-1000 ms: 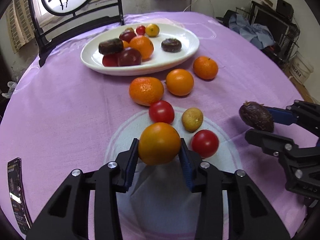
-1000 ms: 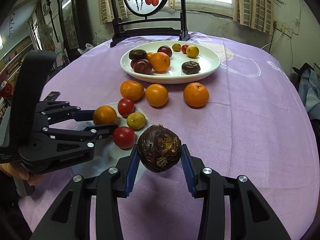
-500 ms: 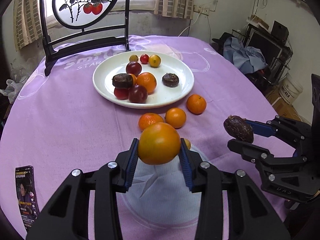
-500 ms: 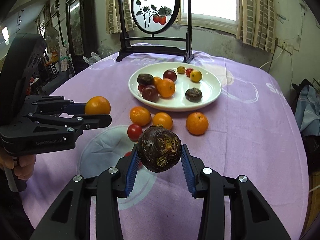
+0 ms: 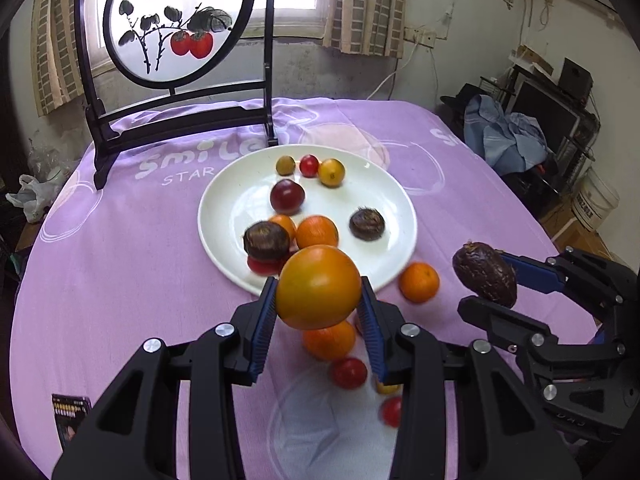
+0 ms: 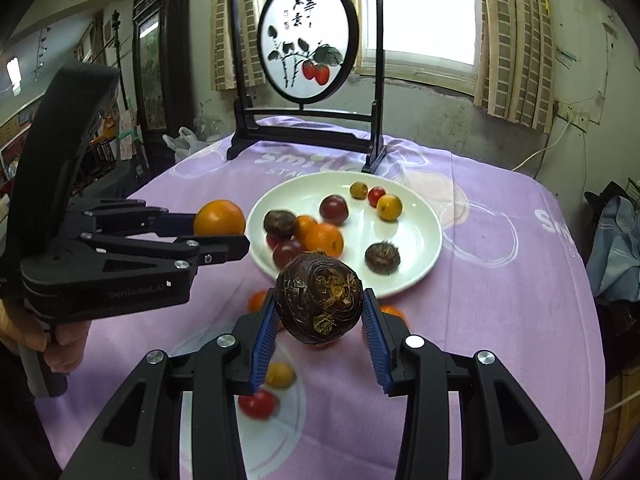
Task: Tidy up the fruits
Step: 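Lower the dark brown fruit and orange tomato onto the plate, opening both grippers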
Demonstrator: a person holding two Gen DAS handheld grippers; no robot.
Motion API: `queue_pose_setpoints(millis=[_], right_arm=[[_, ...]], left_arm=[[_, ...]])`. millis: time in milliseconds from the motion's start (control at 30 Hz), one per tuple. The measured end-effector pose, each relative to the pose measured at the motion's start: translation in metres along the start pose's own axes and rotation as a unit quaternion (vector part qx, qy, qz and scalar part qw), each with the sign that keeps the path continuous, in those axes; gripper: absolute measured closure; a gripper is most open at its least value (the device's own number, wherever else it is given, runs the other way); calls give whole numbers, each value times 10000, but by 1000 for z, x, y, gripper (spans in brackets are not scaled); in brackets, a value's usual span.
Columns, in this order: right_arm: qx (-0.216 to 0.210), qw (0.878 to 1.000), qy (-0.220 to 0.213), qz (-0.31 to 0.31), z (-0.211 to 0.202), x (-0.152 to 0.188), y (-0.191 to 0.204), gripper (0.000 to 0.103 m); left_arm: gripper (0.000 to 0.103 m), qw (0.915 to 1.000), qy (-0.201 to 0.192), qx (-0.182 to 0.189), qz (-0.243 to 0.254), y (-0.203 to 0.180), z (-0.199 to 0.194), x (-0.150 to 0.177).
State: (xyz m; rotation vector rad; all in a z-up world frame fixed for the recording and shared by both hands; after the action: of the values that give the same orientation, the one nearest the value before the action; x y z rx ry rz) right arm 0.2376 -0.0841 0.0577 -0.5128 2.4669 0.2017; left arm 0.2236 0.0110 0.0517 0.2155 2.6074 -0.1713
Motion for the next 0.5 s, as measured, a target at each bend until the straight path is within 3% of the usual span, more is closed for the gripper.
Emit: queue_pose_setpoints(millis=[200,500], right_arm=[[86,9996,158,221,36,-26,-17,61],[23,9975,586,389,87,-38,-25,61]], left_arm=[[64,9997,118,-105,-204,15,27,-29],[64,9986,354,-97,-381,31,70,-54]])
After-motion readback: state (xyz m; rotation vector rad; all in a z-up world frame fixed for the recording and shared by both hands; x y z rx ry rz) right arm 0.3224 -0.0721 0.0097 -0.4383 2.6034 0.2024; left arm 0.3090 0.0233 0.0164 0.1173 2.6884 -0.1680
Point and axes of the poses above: each gripper's, at about its wrist camera, not at the fingertips, and z roughly the way its jaws point, y to its left, x to its underside, the point moved 1 cm from there along z, roughly the way its jaws point, and after that the axes turned 11 degrees about y, right-handed, at the moved point
